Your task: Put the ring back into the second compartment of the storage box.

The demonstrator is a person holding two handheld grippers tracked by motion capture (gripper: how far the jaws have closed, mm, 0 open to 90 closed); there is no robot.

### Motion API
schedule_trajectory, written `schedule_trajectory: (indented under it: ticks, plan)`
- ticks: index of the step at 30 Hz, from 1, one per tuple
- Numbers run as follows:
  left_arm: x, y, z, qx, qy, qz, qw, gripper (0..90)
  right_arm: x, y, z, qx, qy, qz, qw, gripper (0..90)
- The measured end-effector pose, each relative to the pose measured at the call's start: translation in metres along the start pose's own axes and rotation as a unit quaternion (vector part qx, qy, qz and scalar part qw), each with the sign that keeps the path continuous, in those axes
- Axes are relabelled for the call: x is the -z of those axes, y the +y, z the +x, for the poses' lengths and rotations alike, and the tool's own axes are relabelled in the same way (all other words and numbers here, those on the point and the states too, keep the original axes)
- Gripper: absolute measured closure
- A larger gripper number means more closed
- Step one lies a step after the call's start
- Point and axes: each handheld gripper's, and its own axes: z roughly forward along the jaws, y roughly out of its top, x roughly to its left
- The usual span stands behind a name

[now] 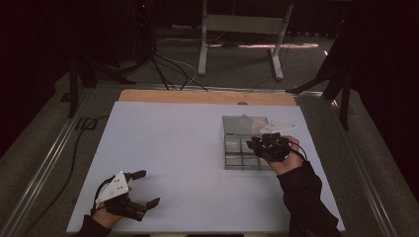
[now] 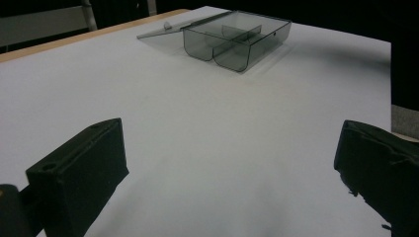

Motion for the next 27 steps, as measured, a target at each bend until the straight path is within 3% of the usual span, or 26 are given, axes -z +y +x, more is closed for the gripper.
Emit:
schedule_trajectory:
  ticks: [15, 27]
  plan:
    - [0.001, 0.000, 0.001, 0.003, -0.002, -0.004, 1.0000, 0.2, -0.014, 0.008, -0.016, -0.064, -0.047, 0.015, 0.9967, 72.2]
    - [0.001, 0.001, 0.000, 0.001, -0.001, -0.004, 1.0000, 0.2, -0.030, 0.010, -0.020, -0.081, -0.055, 0.028, 0.9948, 72.2]
